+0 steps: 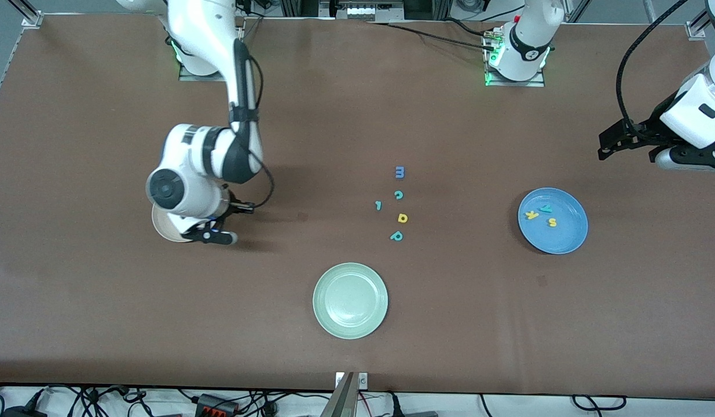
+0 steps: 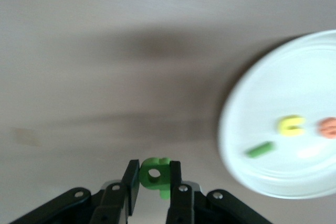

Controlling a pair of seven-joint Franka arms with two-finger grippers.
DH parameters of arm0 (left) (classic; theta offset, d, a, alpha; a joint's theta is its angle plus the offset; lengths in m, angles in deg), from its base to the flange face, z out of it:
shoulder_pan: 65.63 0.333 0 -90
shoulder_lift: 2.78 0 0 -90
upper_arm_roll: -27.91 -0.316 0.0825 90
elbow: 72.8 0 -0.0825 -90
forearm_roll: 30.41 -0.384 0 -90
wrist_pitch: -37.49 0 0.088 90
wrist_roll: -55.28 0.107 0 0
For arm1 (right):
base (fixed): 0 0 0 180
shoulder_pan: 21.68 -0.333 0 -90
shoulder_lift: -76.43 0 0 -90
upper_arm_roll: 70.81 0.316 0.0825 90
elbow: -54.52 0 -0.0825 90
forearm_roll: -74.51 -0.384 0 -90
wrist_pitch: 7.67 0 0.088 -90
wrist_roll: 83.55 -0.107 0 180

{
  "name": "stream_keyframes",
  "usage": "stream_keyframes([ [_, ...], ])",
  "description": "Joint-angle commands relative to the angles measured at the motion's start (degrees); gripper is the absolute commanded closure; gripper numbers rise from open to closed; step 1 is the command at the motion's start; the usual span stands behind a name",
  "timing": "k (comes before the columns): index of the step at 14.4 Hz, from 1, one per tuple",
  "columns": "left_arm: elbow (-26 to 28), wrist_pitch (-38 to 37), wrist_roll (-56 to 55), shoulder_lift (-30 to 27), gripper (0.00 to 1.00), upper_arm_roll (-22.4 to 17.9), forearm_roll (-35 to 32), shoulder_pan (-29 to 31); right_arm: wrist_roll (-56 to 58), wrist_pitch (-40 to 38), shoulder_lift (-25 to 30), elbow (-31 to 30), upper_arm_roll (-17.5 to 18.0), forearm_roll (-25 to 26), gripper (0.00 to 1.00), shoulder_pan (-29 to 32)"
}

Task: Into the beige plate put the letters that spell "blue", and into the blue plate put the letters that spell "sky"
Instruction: 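Carry the green b onto the beige plate and open the right gripper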

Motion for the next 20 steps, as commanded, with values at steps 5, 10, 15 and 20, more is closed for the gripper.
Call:
stream_keyframes([
  [5, -0.6, -0.7, 1.0, -0.4, 0.0, -0.4, -1.0, -0.8, 17.6, -2.2, 0.1, -2.9, 0.4, 2.9, 0.79, 8.7],
  [10, -0.6, -0.7, 0.4, -0.3, 0.0, -0.4, -1.0, -1.0, 21.6, -1.7, -0.9, -5.8, 0.6, 3.7, 0.79, 9.6],
  [15, -0.8, -2.4, 0.3, -0.1, 0.0, -0.3, -1.0, -1.0, 22.3, -2.2, -1.5, -6.0, 0.6, 3.7, 0.0, 10.5],
  [20, -2.8, -2.5, 0.4, 0.1, 0.0, -0.3, -1.0, -1.0, 21.5, -2.3, -0.8, -4.0, 0.4, 3.0, 0.0, 10.4],
])
